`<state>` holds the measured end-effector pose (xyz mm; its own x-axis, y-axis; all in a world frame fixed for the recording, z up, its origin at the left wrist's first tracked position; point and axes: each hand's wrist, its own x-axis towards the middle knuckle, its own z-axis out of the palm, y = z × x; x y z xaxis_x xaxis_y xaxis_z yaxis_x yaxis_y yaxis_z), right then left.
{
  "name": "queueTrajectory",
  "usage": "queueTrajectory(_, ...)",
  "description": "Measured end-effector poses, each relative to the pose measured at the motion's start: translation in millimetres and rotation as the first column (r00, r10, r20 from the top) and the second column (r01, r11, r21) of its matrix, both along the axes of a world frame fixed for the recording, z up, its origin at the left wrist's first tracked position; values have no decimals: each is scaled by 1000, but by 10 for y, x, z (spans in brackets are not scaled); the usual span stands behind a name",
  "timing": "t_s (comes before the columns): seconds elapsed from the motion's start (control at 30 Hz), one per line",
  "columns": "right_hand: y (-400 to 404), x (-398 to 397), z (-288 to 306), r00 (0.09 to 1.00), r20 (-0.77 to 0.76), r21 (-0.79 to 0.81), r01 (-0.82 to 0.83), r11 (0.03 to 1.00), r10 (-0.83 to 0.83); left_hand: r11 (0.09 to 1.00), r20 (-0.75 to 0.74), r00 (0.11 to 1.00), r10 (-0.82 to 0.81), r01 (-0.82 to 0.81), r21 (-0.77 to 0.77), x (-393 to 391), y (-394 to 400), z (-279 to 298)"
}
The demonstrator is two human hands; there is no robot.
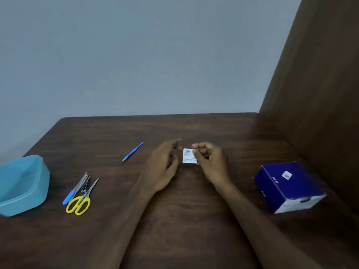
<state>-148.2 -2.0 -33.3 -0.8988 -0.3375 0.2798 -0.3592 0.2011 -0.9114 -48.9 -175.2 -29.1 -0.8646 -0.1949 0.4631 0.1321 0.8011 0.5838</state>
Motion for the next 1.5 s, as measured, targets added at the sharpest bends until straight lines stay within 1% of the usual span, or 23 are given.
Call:
queueTrajectory(0.07, -22, -97, -35, 1000, 17, -12, -17, 1000, 17, 1000, 14, 1000, -18, 18, -8, -15, 29, 2)
queueTrajectory(0.13, -34, -162, -49, 999, 16, -14, -33, 999, 33, 997, 26, 1000, -12, 14, -70, -13, 63, 25)
queueTrajectory(0.23, -41, -191, -42, 999, 28, -39, -41, 998, 42, 990, 3, 1000, -17, 17, -143, -46, 78, -9)
queueTrajectory(0.3, -48, -191, -37, 997, 41, -54, -55, 997, 57, 987, -7, 1000, -30, 29, -157, -58, 56, -26)
queueTrajectory(0.4, -73, -151, -31, 996, 32, -71, -82, 994, 84, 989, -62, 997, -43, 33, -145, -62, 8, -38)
queueTrajectory(0.53, -93, -110, 8, 995, 54, -211, -67, 975, 80, 996, -128, 992, -20, 9, -87, -53, -9, -17)
queueTrajectory(0.6, -64, -88, 41, 993, 61, -242, -83, 967, 100, 998, -160, 987, -2, -9, -69, -48, -7, -14)
queueTrajectory(0.67, -28, -61, 61, 993, 17, -228, -113, 967, 120, 999, -186, 982, 6, -13, -37, -37, 2, -18)
queueTrajectory(0.73, 5, -29, 66, 992, -36, -166, -127, 978, 123, 1000, -207, 978, 6, -11, -21, -29, 15, -21)
queueTrajectory(0.8, 19, -9, 53, 990, -70, -128, -127, 984, 119, 1000, -211, 977, 12, -17, -23, -24, 21, -26)
queueTrajectory(0.9, 31, 29, 67, 988, -86, -119, -135, 984, 126, 999, -221, 975, 6, -17, -49, -12, 26, -14)
queueTrajectory(1.07, 12, -22, 66, 992, -29, -102, -129, 986, 126, 994, -256, 966, -18, -10, -106, 5, 33, 15)
queueTrajectory(1.23, 21, -59, 64, 962, 132, -194, -212, 958, 239, 989, -272, 959, -81, 44, -142, 18, 62, 30)
queueTrajectory(1.37, 32, -71, 65, 957, 134, -178, -231, 956, 256, 977, -251, 959, -129, 79, -200, 29, 97, 20)
queueTrajectory(1.5, 23, -70, 46, 963, 121, -157, -220, 963, 239, 982, -230, 971, -62, 19, -187, 16, 61, -2)
